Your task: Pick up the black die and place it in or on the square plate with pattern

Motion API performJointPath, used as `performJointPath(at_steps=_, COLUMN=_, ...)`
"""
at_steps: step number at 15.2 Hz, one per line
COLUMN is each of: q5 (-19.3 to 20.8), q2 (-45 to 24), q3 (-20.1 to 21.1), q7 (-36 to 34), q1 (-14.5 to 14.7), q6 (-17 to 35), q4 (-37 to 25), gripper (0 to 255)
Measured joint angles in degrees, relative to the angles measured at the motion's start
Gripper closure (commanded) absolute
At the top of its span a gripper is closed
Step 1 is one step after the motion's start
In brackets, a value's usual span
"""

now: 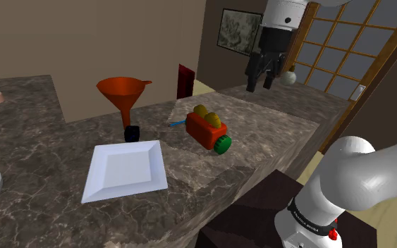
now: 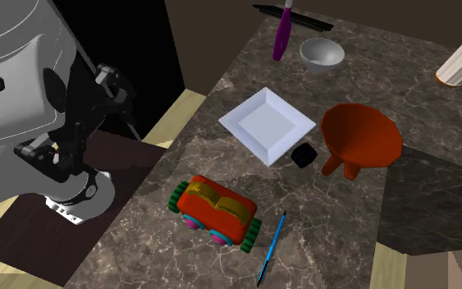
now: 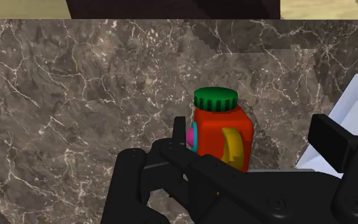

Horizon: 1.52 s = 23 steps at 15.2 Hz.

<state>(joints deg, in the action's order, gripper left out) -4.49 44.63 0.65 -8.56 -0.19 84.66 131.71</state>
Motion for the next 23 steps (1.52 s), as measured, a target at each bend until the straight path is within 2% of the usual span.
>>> performJointPath(at_steps=4, q5=-0.9, q2=-2.7, q3=1.6, q7=-1.5, q1=0.4, q6=3.0, q4=0.1, gripper=0)
performJointPath(at_steps=9, q5=-2.5, q2=-9.5, q3=5.3, q7=-5.0, q1=1.2, q6=10.8, q4=0.4, gripper=0)
performJointPath(at_steps=16, q5=-2.6, q2=-22.8, q3=10.0, q7=-10.0, q1=1.7, q6=20.7, q4=-3.9, gripper=0)
performJointPath(at_steps=23, q5=0.2, q2=-37.6, q3=14.1, q7=-16.3, q1=2.4, q6=27.4, q4=-12.6, gripper=0)
